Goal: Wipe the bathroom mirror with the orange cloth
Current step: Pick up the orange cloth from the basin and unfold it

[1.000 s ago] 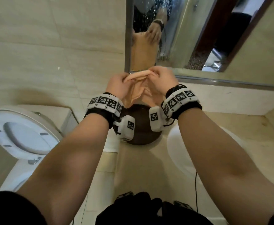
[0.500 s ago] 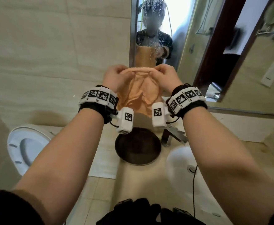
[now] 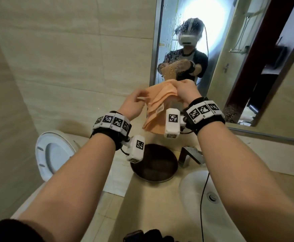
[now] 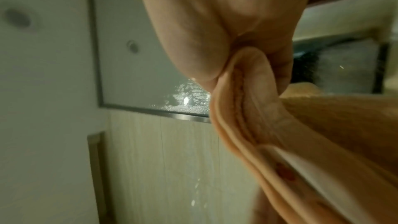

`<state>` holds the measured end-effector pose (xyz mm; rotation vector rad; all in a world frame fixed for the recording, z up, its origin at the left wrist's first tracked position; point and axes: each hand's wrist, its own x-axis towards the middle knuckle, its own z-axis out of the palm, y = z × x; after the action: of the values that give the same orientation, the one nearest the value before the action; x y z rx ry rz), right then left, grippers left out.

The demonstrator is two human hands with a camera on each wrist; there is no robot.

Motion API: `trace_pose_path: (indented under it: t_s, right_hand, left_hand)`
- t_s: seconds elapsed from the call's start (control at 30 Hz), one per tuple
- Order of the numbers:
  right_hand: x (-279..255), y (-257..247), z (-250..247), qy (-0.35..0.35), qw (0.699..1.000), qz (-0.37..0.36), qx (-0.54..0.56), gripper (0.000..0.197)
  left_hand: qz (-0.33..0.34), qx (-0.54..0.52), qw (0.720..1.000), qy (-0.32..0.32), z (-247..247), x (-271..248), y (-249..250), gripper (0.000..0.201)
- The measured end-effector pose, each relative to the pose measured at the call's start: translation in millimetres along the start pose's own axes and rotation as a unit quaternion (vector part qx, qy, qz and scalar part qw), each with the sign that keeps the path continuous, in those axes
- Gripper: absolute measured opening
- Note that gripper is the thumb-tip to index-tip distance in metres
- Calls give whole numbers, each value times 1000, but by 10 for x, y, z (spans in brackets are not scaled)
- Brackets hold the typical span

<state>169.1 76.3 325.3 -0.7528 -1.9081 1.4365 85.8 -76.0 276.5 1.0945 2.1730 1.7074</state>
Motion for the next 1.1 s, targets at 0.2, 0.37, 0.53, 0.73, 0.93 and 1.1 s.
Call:
trace_pose_path:
  t_s: [0.2, 0.37, 0.53, 0.73, 0.93, 1.1]
  right_hand:
    - [-238, -50, -5, -104, 979, 16, 176, 25]
    - [-349, -11, -27, -149, 973, -2, 175, 5]
    - [-300, 135, 82, -89, 994, -58, 1, 23]
    - [-292, 220, 396, -11, 977, -53, -206, 44]
    - [-546, -116, 835, -164, 967, -180, -81, 28]
    - [-566, -174, 1149, -265, 947, -127, -131, 64]
  left_hand:
    - [-107, -69, 991, 43, 49, -133, -191, 81]
    - [-54, -123, 988, 80, -49, -152, -181, 12]
    - [-88, -180, 976, 83, -160, -119, -140, 14]
    - [-86, -194, 976, 39, -308, -5, -179, 18]
    - [-78, -215, 973, 10, -595, 68, -176, 18]
    - [-96, -259, 961, -5, -979, 192, -272, 25]
